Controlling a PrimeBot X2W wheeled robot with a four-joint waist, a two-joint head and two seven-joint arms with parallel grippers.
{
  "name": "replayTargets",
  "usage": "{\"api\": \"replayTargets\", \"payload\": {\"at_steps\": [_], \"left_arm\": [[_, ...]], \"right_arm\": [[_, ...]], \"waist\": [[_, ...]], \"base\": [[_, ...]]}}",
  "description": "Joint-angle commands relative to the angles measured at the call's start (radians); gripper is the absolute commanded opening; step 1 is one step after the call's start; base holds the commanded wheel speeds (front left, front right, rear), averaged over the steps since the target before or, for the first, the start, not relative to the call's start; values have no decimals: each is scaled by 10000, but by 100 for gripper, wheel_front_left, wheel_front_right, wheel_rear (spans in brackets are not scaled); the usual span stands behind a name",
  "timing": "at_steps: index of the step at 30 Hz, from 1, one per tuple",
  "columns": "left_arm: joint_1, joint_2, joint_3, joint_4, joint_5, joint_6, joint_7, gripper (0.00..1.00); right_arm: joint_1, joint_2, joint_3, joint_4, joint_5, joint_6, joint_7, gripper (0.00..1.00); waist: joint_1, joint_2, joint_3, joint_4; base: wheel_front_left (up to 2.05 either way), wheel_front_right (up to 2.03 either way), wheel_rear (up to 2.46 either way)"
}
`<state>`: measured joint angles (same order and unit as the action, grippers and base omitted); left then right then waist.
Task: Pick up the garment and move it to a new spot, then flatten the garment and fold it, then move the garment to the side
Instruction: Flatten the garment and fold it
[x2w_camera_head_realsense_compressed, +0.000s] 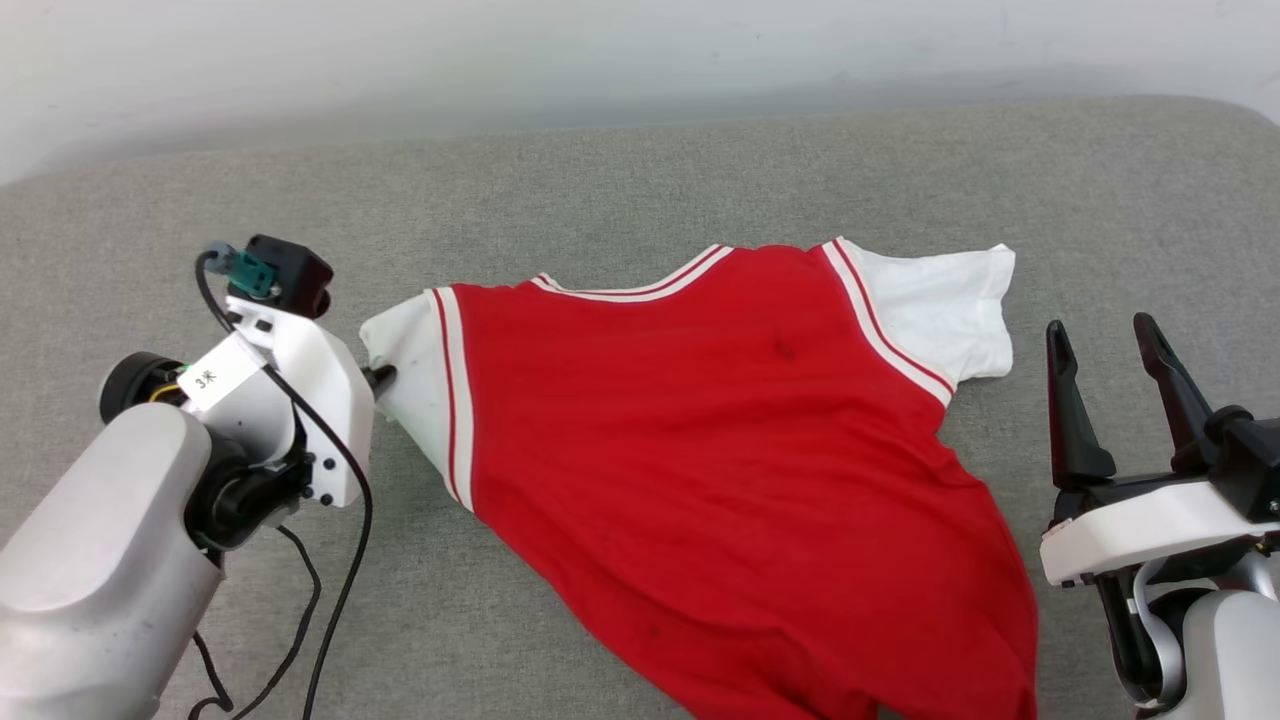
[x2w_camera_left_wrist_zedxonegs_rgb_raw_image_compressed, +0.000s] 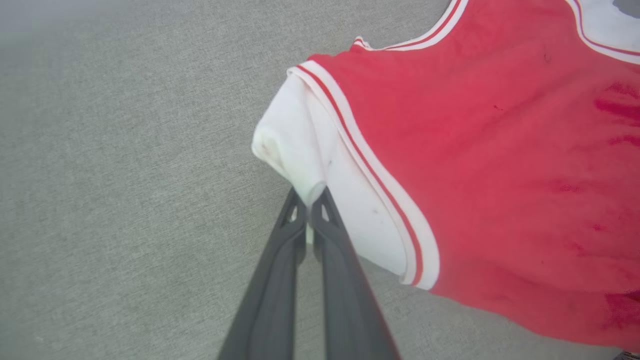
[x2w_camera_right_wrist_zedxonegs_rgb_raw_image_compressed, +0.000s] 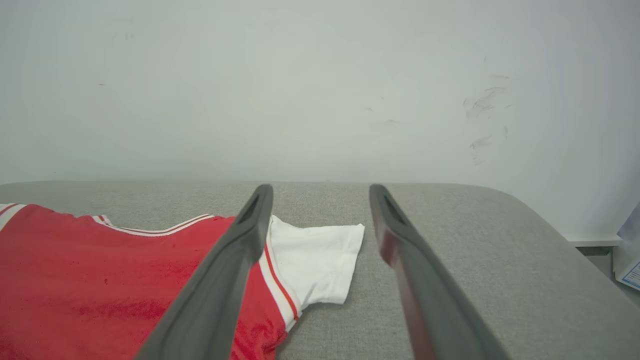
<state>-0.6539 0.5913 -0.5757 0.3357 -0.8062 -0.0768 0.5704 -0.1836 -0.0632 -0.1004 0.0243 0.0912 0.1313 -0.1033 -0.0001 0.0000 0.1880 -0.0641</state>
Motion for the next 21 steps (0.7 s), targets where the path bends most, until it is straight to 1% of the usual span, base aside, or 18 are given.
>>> {"api": "replayTargets", "payload": {"at_steps": [1,2,3,4,6,8,9,10,15,18,19,20,21], "left_arm": [[145,127,36,-39,117,130,-81,0],[144,166,17,-3,196,154,-159,0],[145,181,-4,37,297,182,-256,33],[147,193,-24,119,416,256,-373,100],[145,210,-45,222,544,328,-499,100],[77,215,-44,365,807,457,-906,100],[-18,171,-34,477,1087,538,-1456,100],[-18,171,-34,477,1087,538,-1456,100],[76,-108,200,670,1386,606,-3196,100],[355,-269,265,663,1506,525,-4278,100],[559,-384,344,578,1525,490,-5008,100],[559,-384,344,578,1525,490,-5008,100],[693,-449,392,515,1539,501,-5397,100]], "right_arm": [[94,10,6,9,16,-11,30,100],[93,14,11,19,16,-11,45,100],[92,20,11,23,14,-11,44,100],[86,24,9,29,17,-11,50,100],[80,29,-3,39,24,-11,52,100],[76,39,-31,50,39,-11,49,100],[85,49,-57,70,34,-11,56,100],[85,49,-57,70,34,-11,56,100],[140,46,-121,161,-22,-11,74,100],[174,-2,-137,185,-41,-11,121,100],[222,-54,-159,194,-37,-11,131,100],[222,-54,-159,194,-37,-11,131,100],[248,-80,-176,197,-36,-11,147,100]], "waist": [[1,0,10,20],[1,0,24,16],[1,0,37,9],[1,0,51,1],[1,0,64,-6],[1,0,91,-3],[1,0,110,30],[1,0,110,30],[1,0,-40,239],[1,0,-242,393],[1,0,-412,504],[1,0,-412,504],[1,0,-503,558]], "base": [[0,0,0],[0,0,0],[0,0,0],[0,0,0],[0,0,0],[0,0,0],[0,0,0],[0,0,0],[0,0,0],[0,0,0],[0,0,0],[0,0,0],[0,0,0]]}}
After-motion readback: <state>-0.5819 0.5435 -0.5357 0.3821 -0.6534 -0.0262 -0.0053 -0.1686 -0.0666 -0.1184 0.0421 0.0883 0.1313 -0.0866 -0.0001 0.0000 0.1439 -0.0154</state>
